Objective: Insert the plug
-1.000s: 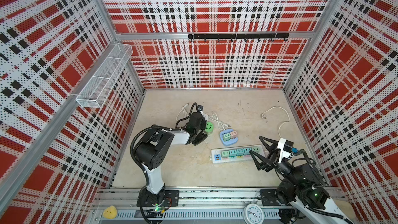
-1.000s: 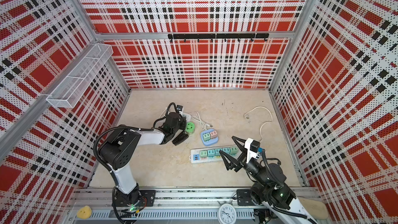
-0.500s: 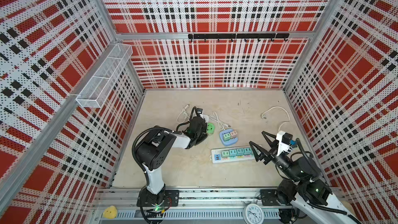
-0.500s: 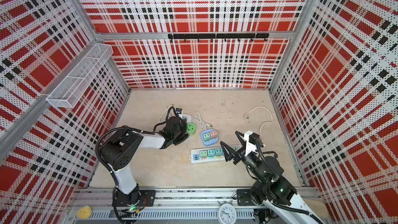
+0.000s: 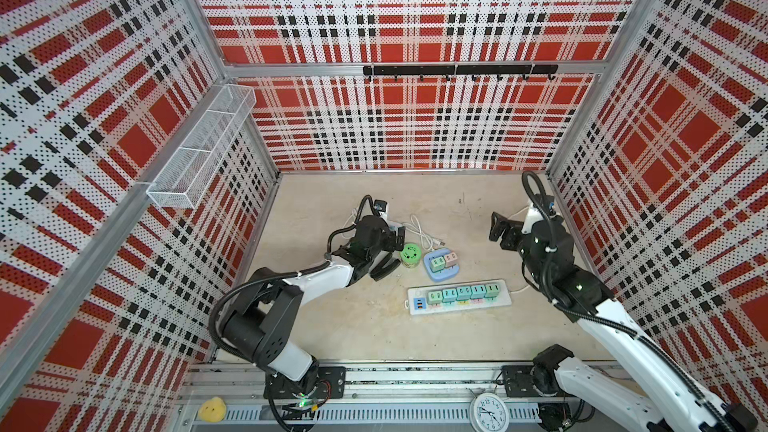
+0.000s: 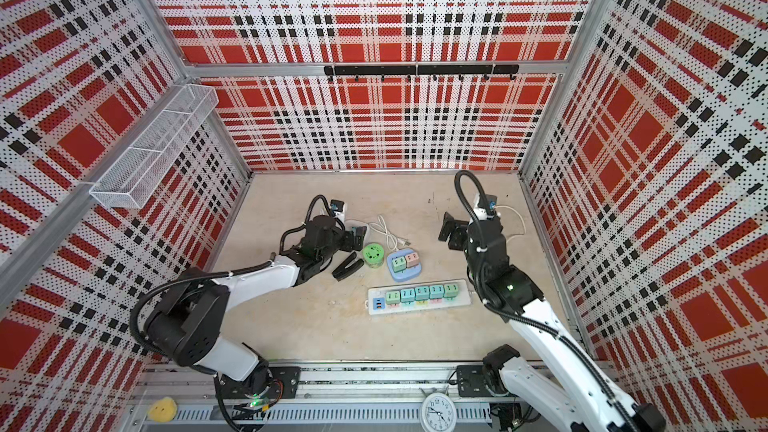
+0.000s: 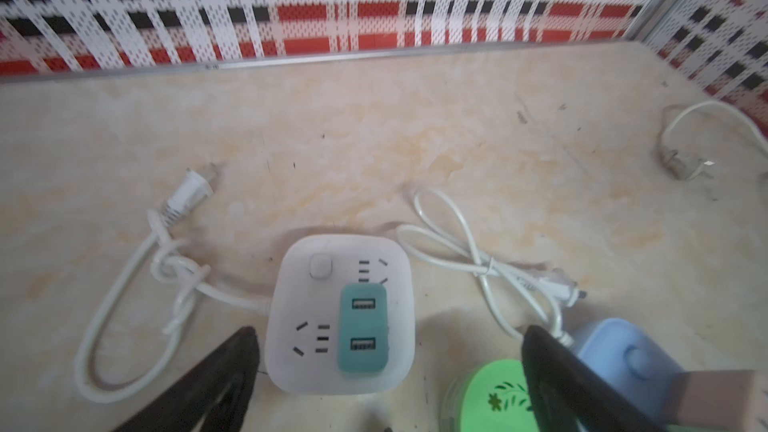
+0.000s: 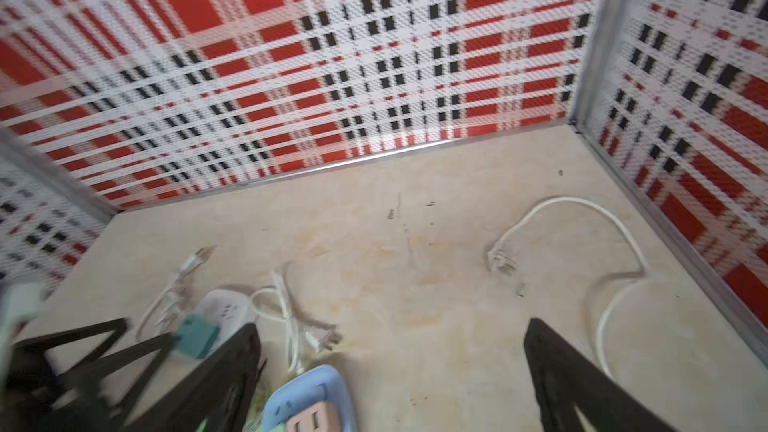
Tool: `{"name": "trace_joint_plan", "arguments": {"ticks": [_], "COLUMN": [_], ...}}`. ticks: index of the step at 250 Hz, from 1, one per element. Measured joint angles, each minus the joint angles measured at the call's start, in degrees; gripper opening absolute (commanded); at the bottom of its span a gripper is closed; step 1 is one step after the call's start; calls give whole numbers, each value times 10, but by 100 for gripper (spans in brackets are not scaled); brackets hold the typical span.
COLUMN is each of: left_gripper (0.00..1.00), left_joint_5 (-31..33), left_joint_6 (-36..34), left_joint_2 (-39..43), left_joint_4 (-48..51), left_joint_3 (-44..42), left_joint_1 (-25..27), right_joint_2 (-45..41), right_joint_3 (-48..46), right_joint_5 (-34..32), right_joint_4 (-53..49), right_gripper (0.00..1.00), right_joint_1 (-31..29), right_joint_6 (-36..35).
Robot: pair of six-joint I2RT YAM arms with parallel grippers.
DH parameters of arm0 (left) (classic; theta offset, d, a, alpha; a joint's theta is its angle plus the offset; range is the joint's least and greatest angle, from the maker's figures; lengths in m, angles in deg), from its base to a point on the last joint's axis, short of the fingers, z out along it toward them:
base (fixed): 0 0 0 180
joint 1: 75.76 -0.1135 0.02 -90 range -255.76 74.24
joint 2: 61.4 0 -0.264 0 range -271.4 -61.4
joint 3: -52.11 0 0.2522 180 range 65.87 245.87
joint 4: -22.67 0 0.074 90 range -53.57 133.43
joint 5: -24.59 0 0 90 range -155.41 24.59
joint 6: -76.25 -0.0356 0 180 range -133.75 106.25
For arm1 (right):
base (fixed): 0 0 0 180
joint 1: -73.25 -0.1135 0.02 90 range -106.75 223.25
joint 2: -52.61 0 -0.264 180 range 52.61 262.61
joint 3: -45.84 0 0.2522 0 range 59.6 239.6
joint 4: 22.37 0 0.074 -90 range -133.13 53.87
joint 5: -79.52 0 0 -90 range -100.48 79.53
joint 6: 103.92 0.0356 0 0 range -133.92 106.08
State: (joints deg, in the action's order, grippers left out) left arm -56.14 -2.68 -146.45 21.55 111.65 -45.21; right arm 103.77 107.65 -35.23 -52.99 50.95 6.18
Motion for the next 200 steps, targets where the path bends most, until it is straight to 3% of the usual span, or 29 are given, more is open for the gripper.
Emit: {"name": "trace_joint_plan", "arguments": {"ticks": [42,84,116,147,200], "left_gripper": [99,99,99,99,99], "left_joint_5": [17,27,33,55,56], "left_joint_6": [-30,-38,-48,-94,-132], "left_joint_2": [112,125,125,127,34], "left_joint_4": [1,-8,-4,-30,-148], "left_joint_3": [-37,-110,-138,-148,-175], "left_joint_1": [-65,-158,-171,-169,-215], "right_joint_2": [24,120,174,247,291], "right_joint_3": [-128,-273,-280,-292,-297], "right_joint_5": [-78,-127,-150,-162,-103], "right_joint_4": [146,311,391,533,611], "right_gripper": [100,100,100,100,100], "right_joint_1": [113,132,132,133,133], "right_joint_6": [-62,-124,-161,-194,-235]}}
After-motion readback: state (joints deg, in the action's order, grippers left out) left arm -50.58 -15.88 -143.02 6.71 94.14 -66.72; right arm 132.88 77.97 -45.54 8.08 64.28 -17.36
